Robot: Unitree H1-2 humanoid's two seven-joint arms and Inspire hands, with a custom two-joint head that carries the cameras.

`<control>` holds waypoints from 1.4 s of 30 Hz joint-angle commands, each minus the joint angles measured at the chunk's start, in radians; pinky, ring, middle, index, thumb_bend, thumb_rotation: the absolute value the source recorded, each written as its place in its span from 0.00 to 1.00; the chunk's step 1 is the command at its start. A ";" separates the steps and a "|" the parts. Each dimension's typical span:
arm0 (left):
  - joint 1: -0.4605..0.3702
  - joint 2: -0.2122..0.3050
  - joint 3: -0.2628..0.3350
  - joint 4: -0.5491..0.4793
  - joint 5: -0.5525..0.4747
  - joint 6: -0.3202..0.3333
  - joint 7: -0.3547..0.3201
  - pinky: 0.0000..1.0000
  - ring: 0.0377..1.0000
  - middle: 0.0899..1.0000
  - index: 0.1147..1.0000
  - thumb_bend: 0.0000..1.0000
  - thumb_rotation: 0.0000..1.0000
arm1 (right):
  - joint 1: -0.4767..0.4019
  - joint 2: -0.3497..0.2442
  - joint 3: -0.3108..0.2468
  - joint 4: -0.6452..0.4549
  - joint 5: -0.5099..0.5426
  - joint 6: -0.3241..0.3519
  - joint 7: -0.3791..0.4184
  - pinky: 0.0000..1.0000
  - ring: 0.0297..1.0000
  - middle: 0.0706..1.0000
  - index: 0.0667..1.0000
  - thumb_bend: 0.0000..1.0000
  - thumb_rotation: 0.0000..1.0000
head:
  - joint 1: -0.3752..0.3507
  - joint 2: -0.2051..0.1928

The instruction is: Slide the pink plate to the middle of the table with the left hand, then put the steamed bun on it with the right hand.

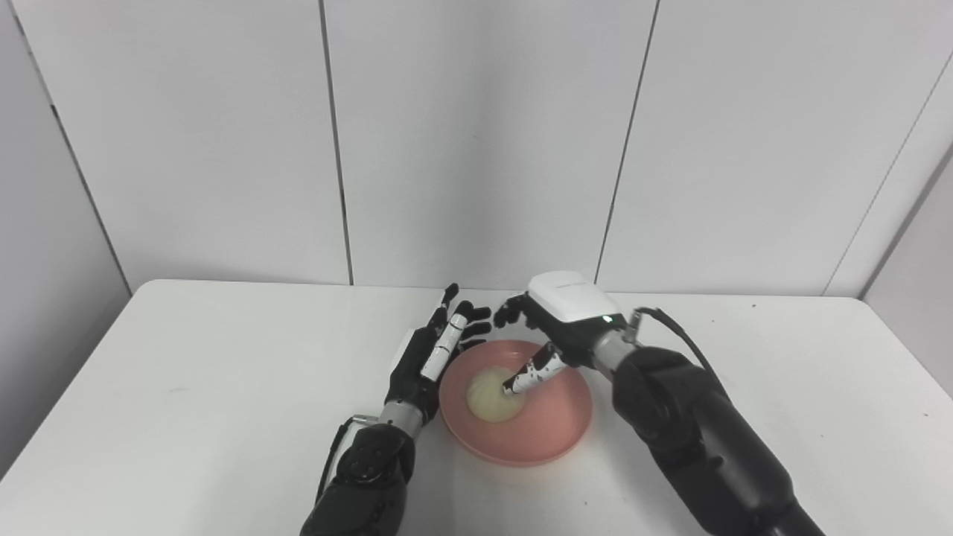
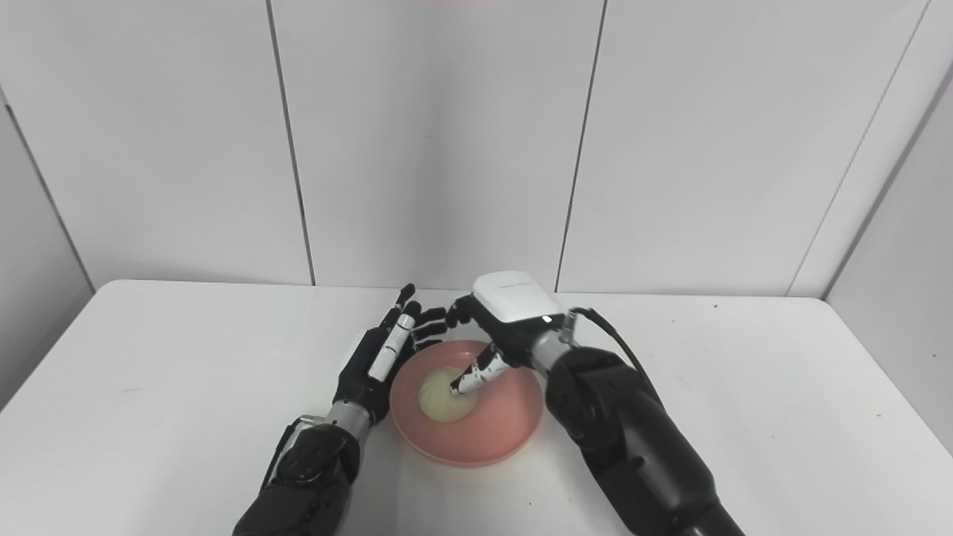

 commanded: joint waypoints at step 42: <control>0.115 -0.035 0.005 -0.243 0.078 0.100 0.230 1.00 1.00 1.00 1.00 0.68 0.96 | 0.064 0.280 -0.446 0.537 0.794 -0.408 -0.508 1.00 0.96 0.93 0.90 0.72 1.00 | -0.061 0.004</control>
